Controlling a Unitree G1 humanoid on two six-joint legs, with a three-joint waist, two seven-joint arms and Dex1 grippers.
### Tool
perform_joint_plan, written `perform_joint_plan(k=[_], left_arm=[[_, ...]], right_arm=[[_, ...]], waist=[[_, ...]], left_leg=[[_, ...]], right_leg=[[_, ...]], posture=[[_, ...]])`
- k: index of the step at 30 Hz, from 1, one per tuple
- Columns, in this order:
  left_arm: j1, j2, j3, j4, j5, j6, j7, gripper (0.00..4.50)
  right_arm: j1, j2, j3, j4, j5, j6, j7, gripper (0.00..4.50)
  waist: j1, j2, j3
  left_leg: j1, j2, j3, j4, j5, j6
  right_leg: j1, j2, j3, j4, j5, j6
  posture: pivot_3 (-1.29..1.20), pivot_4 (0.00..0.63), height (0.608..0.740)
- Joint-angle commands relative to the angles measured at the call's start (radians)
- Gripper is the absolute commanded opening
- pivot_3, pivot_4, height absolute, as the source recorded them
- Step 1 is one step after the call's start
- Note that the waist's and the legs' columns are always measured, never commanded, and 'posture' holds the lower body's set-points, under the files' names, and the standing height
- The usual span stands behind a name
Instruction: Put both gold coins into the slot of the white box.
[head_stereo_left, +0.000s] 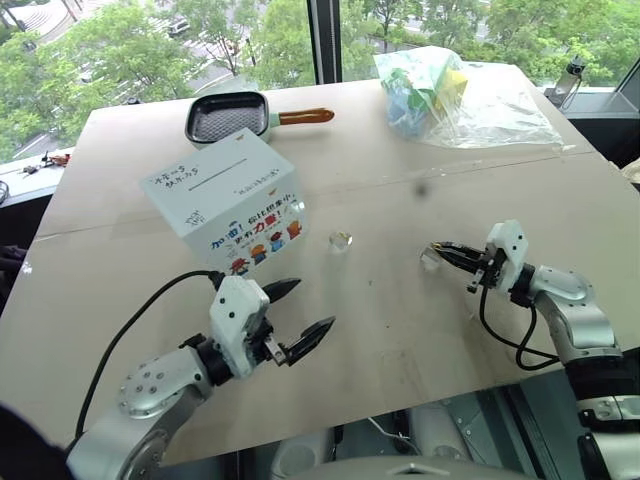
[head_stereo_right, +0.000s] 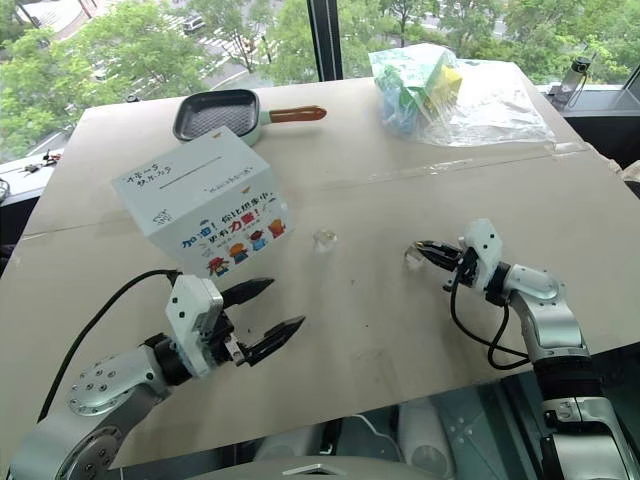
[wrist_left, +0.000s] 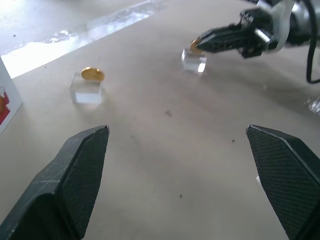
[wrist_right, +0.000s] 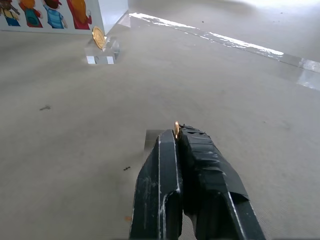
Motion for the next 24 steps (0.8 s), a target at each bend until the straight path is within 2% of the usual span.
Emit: perform_joint_plan(k=[1, 3, 5, 9, 12, 14, 15, 16, 24], left_arm=[[-0.080, -0.062, 0.002, -0.059, -0.205, 0.040, 0.044, 4.50], [-0.130, -0.104, 0.001, -0.050, -0.303, 0.055, 0.080, 4.50], [-0.192, -0.175, -0.014, -0.017, -0.424, 0.057, 0.122, 4.50], [-0.252, -0.285, -0.040, 0.032, -0.529, 0.030, 0.153, 4.50], [-0.268, -0.352, -0.046, 0.048, -0.581, 0.003, 0.175, 3.66], [-0.270, -0.365, -0.049, 0.048, -0.605, 0.004, 0.175, 2.80], [-0.273, -0.372, -0.051, 0.053, -0.606, 0.002, 0.181, 2.18], [-0.278, -0.378, -0.054, 0.059, -0.611, -0.002, 0.189, 1.93], [-0.301, -0.395, -0.072, 0.074, -0.628, -0.005, 0.213, 1.93]], right_arm=[[-0.029, 0.024, -0.019, -0.188, 0.198, 0.234, 0.002, 0.03], [-0.035, 0.037, -0.025, -0.271, 0.315, 0.381, -0.022, 0.03], [-0.057, 0.086, -0.039, -0.363, 0.502, 0.546, -0.091, 0.03], [-0.098, 0.208, -0.074, -0.447, 0.766, 0.703, -0.262, 0.03], [-0.106, 0.264, -0.082, -0.472, 0.865, 0.740, -0.354, 0.00], [-0.106, 0.278, -0.077, -0.488, 0.896, 0.753, -0.384, 0.00], [-0.106, 0.289, -0.073, -0.495, 0.912, 0.755, -0.400, 0.00], [-0.108, 0.298, -0.070, -0.499, 0.927, 0.755, -0.414, 0.00], [-0.125, 0.313, -0.066, -0.509, 1.004, 0.753, -0.458, 0.00]], waist=[[0.000, 0.000, 0.000], [-0.001, 0.000, 0.000], [0.000, 0.000, 0.000], [0.001, 0.000, 0.000], [0.003, 0.000, 0.000], [0.007, 0.000, 0.000], [0.006, 0.000, 0.000], [0.006, 0.000, 0.000], [0.004, 0.000, 0.000]], left_leg=[[0.000, 0.000, 0.000, 0.000, 0.000, 0.000], [0.000, 0.000, 0.000, 0.000, 0.000, 0.000], [0.000, 0.000, -0.001, 0.000, 0.000, 0.000], [0.000, 0.000, -0.001, 0.000, 0.000, 0.000], [-0.001, 0.000, -0.001, 0.000, 0.000, 0.000], [-0.001, -0.001, -0.001, 0.000, 0.000, 0.000], [-0.001, -0.001, -0.001, 0.000, 0.000, -0.001], [-0.001, -0.001, -0.001, 0.000, 0.000, 0.000], [-0.001, -0.001, -0.001, 0.000, 0.000, 0.000]], right_leg=[[0.000, 0.000, 0.000, 0.000, 0.000, 0.000], [0.000, 0.000, 0.000, 0.000, 0.000, 0.000], [0.000, 0.000, 0.000, 0.000, 0.000, 0.000], [-0.001, 0.000, 0.000, 0.000, 0.000, 0.000], [-0.001, 0.000, 0.000, 0.000, 0.000, 0.000], [-0.001, 0.000, -0.001, 0.000, 0.000, 0.000], [-0.001, 0.000, -0.001, 0.000, 0.000, 0.000], [-0.001, 0.000, 0.000, 0.000, 0.000, 0.000], [-0.001, 0.004, -0.001, 0.000, 0.000, 0.000]], posture=[[0.00, 0.150, 0.721], [0.00, 0.150, 0.721], [0.00, 0.150, 0.721], [0.00, 0.150, 0.721], [0.00, 0.150, 0.721], [0.00, 0.150, 0.721], [0.00, 0.150, 0.721], [0.00, 0.150, 0.721], [0.00, 0.150, 0.721]])
